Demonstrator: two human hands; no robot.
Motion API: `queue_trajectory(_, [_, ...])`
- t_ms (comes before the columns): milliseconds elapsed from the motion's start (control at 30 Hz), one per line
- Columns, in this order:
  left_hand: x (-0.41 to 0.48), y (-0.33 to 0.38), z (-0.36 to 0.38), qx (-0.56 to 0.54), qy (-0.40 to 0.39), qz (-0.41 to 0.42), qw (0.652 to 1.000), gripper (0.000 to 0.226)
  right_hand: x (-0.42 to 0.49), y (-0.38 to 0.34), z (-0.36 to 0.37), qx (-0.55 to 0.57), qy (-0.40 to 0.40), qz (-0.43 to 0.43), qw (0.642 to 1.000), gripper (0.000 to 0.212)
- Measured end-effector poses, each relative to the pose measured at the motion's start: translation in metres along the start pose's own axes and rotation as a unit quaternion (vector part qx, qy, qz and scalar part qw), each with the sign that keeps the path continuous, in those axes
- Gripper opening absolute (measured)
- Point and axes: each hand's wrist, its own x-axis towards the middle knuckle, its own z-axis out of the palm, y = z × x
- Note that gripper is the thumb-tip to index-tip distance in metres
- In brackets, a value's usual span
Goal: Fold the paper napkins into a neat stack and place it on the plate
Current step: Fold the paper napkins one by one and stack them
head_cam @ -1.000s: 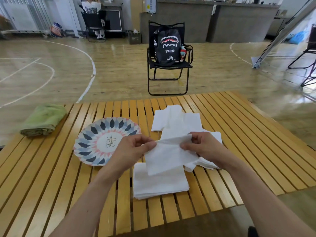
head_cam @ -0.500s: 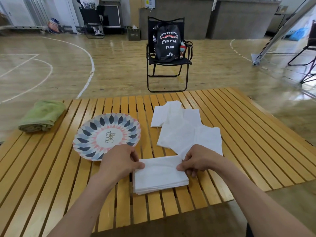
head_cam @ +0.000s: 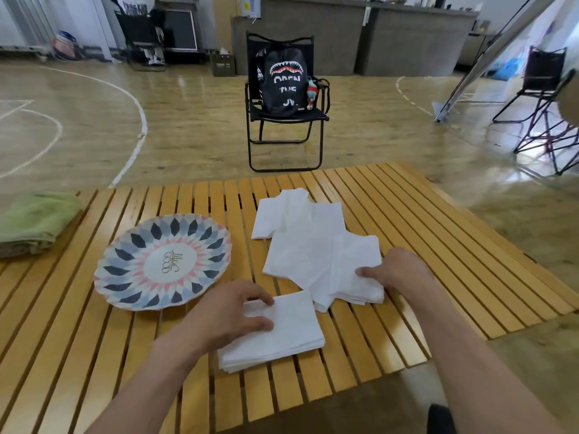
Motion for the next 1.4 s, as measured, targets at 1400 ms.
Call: queue_trajectory(1400, [0.003, 0.009, -0.019, -0.431, 0.209, -0.101, 0.872, 0.039, -0.044, -0.040, 0.006, 0.274, -0.185, -0.343, 0.879, 0.074])
